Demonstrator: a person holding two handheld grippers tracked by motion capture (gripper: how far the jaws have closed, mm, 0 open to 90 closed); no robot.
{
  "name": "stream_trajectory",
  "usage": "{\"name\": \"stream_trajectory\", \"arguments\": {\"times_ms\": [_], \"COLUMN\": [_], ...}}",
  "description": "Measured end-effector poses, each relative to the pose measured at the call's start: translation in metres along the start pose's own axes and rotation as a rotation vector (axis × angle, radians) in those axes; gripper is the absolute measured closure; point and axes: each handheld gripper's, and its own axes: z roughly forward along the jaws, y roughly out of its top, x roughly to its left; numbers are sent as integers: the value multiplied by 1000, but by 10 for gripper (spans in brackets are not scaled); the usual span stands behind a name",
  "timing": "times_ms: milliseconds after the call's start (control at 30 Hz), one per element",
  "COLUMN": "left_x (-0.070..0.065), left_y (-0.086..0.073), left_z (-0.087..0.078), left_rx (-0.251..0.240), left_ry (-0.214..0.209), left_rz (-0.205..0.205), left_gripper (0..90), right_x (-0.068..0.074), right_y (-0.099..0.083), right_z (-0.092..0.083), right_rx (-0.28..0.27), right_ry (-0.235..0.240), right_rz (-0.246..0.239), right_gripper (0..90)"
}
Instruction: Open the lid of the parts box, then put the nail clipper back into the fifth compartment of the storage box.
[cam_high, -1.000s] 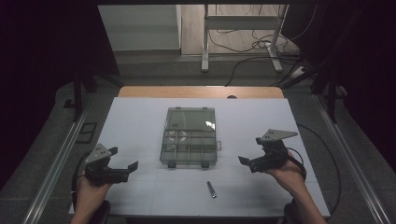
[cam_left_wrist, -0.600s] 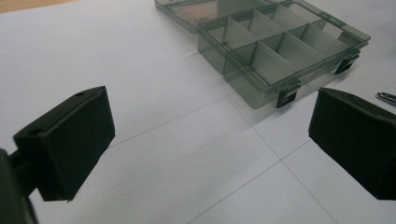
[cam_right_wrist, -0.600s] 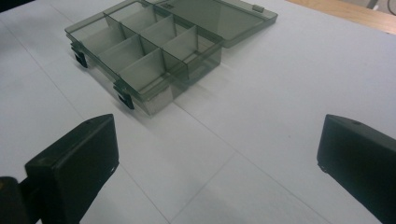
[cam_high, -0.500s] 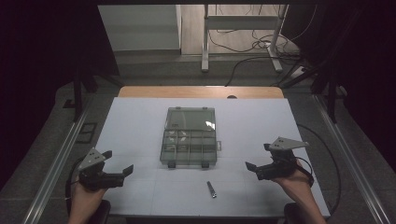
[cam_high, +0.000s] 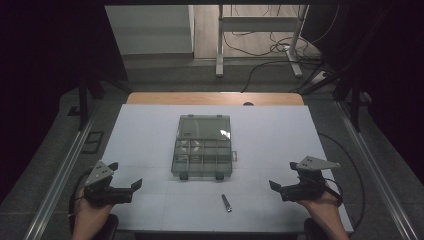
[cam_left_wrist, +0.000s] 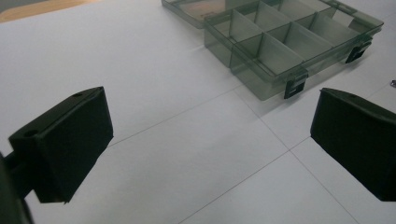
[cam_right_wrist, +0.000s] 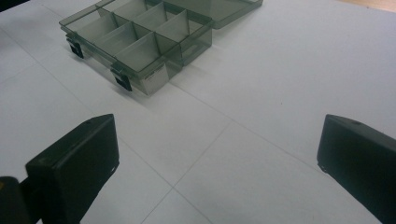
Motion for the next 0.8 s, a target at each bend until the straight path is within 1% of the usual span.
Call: {"name": "stream_trajectory", "arguments": {"times_ms": [67, 133, 200, 300, 333, 467, 733, 800], "left_x": [0, 2, 2, 3, 3, 3, 4, 4], "left_y": [0, 0, 0, 0, 0, 0, 0, 0], "left_z": [1, 1, 1, 1, 2, 1, 2, 2], "left_rx": [5, 7, 7, 10, 10, 9, 10, 6], "left_ry": [-1, -5, -10, -12, -14, -17, -21, -22], "left_rz": [0, -13, -20, -21, -22, -25, -26, -28], "left_gripper": [0, 0, 0, 0, 0, 0, 0, 0], "right_x": [1, 2, 2, 2, 2, 2, 3, 4], "right_y": [-4, -9, -11, -11, -11, -11, -10, -10], "right_z": [0, 1, 1, 0, 1, 2, 3, 4], "right_rx": [9, 31, 39, 30, 46, 55, 55, 70], "right_ry": [3, 2, 3, -2, -3, -6, -1, 5], "right_rz": [5, 9, 11, 14, 16, 13, 4, -5], "right_gripper": [0, 0, 0, 0, 0, 0, 0, 0]}}
